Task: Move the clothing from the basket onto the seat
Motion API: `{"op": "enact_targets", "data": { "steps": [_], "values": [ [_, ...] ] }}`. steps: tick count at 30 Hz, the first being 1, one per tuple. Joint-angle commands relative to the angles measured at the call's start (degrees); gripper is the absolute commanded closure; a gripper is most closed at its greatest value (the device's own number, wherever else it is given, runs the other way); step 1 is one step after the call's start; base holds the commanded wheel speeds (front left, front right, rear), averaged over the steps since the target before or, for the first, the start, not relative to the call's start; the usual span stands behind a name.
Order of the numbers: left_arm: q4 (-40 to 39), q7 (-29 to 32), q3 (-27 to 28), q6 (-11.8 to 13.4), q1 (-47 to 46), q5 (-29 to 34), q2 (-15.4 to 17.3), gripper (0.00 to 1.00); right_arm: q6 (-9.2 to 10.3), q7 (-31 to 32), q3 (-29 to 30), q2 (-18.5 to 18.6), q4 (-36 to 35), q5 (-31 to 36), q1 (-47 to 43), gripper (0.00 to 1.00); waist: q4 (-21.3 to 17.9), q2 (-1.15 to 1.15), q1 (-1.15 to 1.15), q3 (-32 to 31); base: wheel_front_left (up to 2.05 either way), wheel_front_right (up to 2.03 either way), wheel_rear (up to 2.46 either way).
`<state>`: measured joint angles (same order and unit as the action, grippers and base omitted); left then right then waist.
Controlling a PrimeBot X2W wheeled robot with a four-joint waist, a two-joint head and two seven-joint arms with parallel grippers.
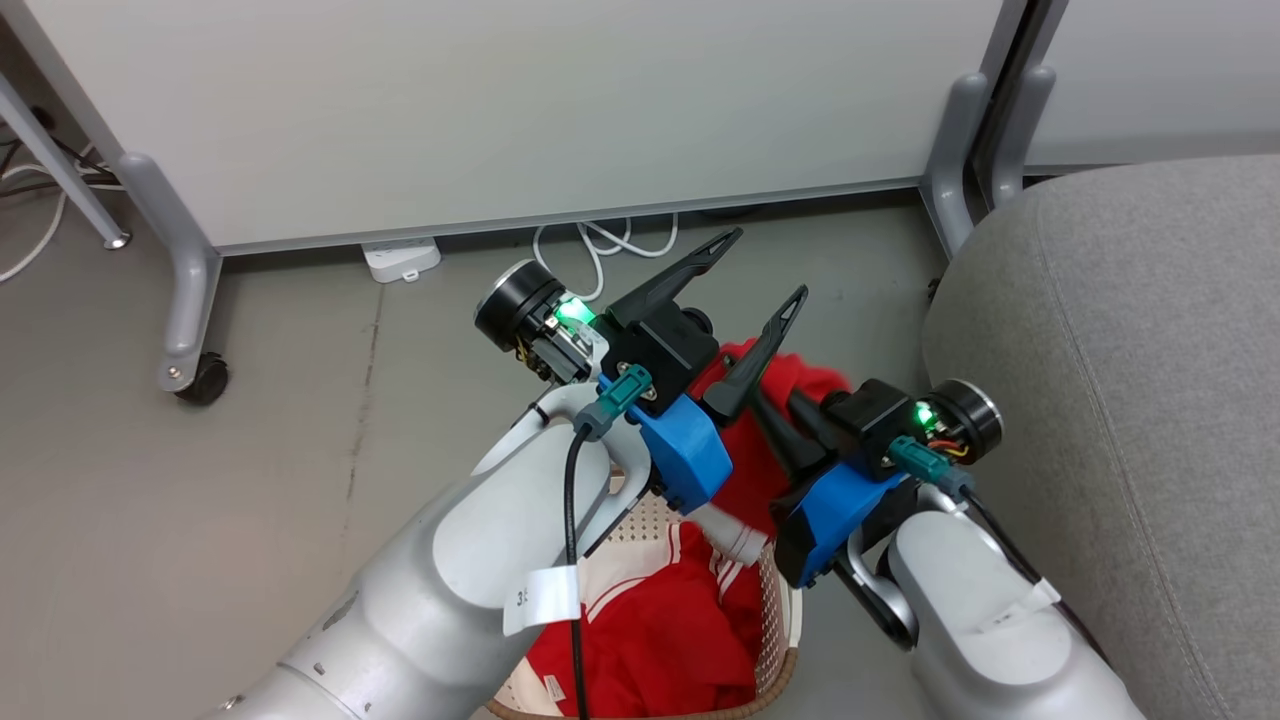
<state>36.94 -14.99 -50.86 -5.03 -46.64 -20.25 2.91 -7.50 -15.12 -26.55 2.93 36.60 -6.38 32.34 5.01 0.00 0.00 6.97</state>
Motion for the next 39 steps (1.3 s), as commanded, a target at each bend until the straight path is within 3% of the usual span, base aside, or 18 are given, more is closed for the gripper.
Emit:
{"op": "enact_targets", "data": {
  "steps": [1, 18, 39],
  "values": [
    [0.2, -0.3, 0.2, 0.2, -0.7, 0.1, 0.0, 0.00, 0.01, -0.1, 0.9, 0.0, -0.4, 0.3, -0.4, 1.00, -0.5, 0.00, 0.00, 0.5, 0.00, 0.00, 0.00],
    [-1.3, -0.3, 1.2, -0.5, -0.6, 2.0, 0.5, 0.00, 0.01, -0.1, 13.3, 3.6, -8.1, 3.5, -1.5, 1.00, -8.1, 0.00, 0.00, 6.4, 0.00, 0.00, 0.00],
    [-3.7, -0.3, -1.8, -1.6, 0.6, 4.6, 1.5, 0.00, 0.01, -0.1, 29.1, 2.6, -19.9, 5.1, -6.9, 1.00, -20.4, 0.00, 0.00, 12.3, 0.00, 0.00, 0.00]
  ]
}}
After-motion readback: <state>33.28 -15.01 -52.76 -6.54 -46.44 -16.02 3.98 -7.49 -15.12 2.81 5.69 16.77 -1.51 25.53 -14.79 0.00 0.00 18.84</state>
